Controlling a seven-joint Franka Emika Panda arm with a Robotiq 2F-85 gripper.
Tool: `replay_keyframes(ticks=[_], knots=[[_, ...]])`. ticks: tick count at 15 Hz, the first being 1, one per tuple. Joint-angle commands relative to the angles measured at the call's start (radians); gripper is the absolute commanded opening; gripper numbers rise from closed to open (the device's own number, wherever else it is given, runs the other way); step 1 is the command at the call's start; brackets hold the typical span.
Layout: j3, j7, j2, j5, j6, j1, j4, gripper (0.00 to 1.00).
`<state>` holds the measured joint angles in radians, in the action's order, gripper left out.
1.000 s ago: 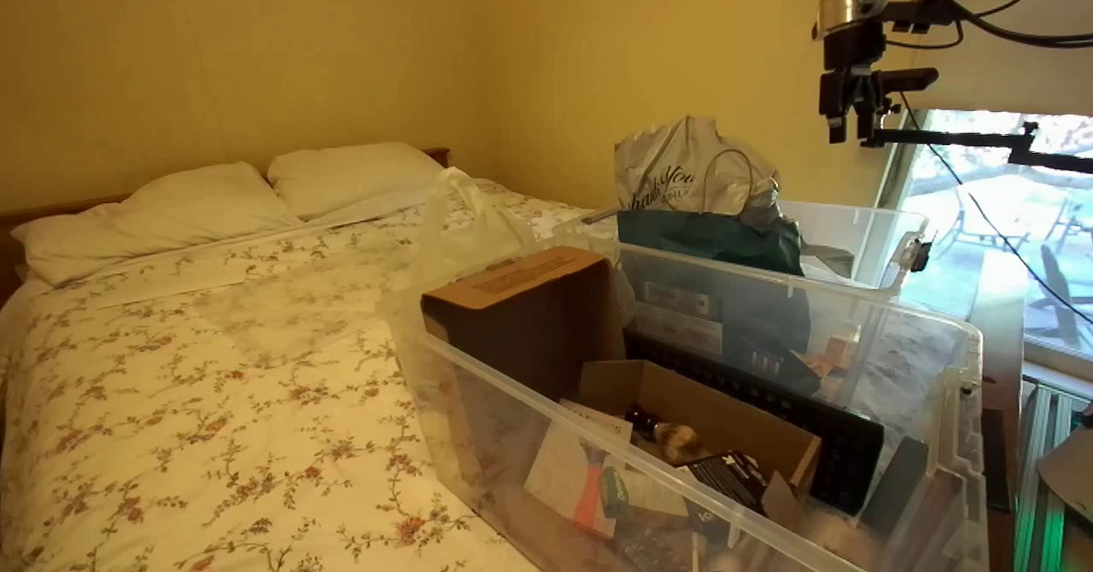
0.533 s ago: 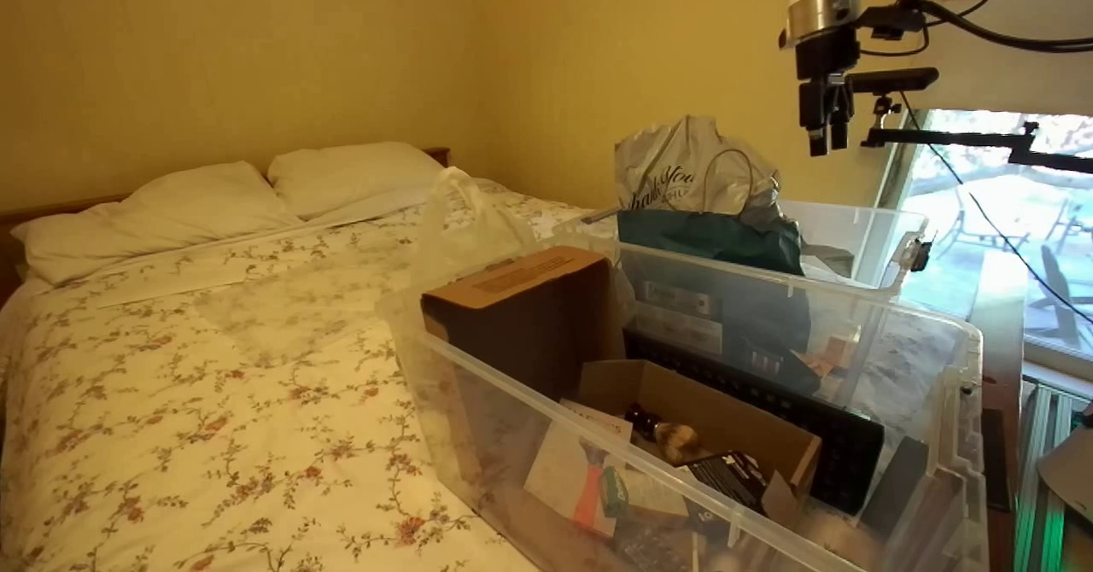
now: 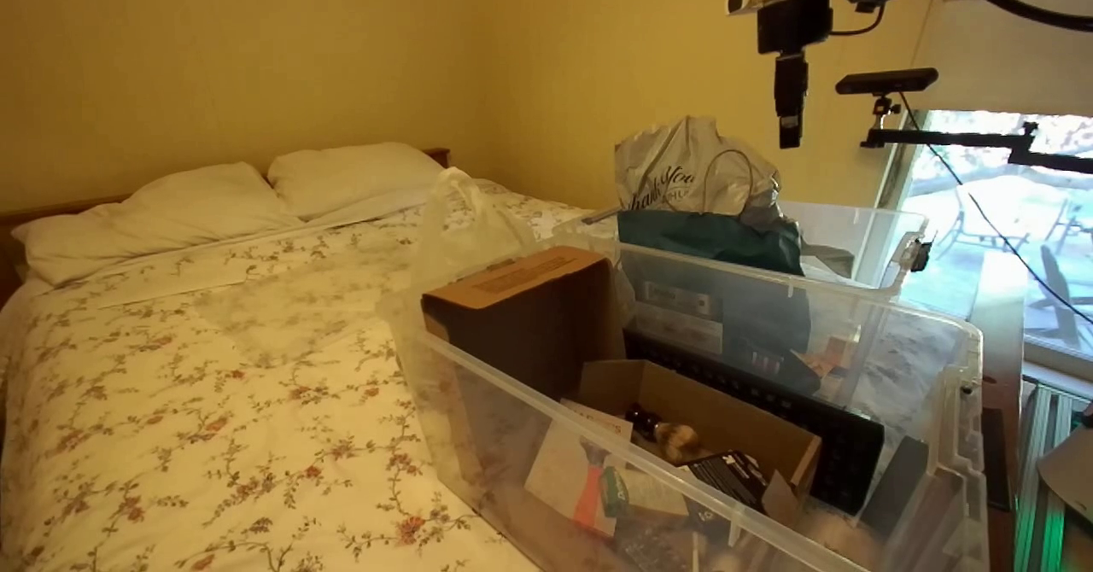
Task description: Pick up the white and green box from the container on the left and put it in the container on the right.
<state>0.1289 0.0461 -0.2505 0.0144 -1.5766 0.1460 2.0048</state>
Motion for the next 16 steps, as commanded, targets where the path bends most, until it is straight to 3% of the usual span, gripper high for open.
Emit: replay_keyframes(ticks=[1,4,10,13,16], knots=[[0.005,0.002,0.0,0.001,0.002,-0.001,-0.01,1.0],[-0.002,0.073,-0.008,0.04,-0.042,0.014,0.007,1.0],[0.125,0.149,-0.001,0.186,-0.272,0.159,0.084,1.0],[0.184,0.208,0.037,0.124,-0.333,0.209,0.07,1.0],[0.191,0.352,0.071,0.109,-0.398,0.231,0.09,1.0]])
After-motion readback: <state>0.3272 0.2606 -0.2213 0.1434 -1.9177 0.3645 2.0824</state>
